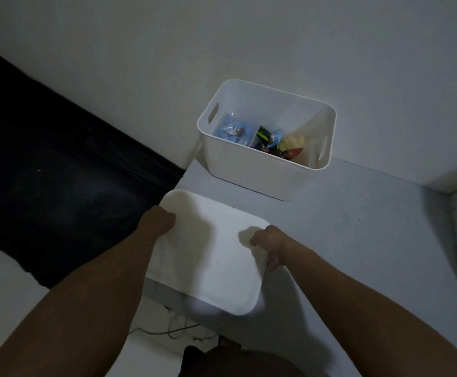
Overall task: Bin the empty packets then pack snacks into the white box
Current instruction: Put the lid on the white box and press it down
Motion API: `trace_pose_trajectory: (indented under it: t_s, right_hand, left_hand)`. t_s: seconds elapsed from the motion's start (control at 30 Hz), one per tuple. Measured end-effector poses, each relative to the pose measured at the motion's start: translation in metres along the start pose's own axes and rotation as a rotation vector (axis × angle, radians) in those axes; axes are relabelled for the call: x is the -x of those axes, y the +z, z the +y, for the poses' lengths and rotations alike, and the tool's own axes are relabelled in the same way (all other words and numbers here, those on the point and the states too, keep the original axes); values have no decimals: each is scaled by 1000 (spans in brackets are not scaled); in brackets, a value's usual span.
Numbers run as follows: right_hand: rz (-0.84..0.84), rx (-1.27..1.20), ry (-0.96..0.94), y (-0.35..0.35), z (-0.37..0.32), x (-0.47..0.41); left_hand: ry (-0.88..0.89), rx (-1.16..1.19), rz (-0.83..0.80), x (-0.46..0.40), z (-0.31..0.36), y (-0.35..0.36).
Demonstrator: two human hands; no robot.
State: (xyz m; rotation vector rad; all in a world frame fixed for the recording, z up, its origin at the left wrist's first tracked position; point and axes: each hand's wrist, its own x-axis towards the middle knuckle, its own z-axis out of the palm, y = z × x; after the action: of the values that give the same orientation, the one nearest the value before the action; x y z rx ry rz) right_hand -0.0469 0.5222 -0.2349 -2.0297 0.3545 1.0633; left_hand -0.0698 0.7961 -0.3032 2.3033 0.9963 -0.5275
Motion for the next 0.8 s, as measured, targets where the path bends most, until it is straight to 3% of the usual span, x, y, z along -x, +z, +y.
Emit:
trace_pose_trajectory:
  t_s: [0.33, 0.6, 0.8]
  right_hand:
    - [164, -135, 55, -20, -4, -15]
    - [568, 11, -305, -58, -51, 13]
    - [767, -54, -480, -113, -83, 29]
  left_hand:
    - [-31, 210, 354, 1, 25, -21]
    - [142, 485, 873, 10, 83, -57]
    - [321, 625, 877, 4, 142, -96]
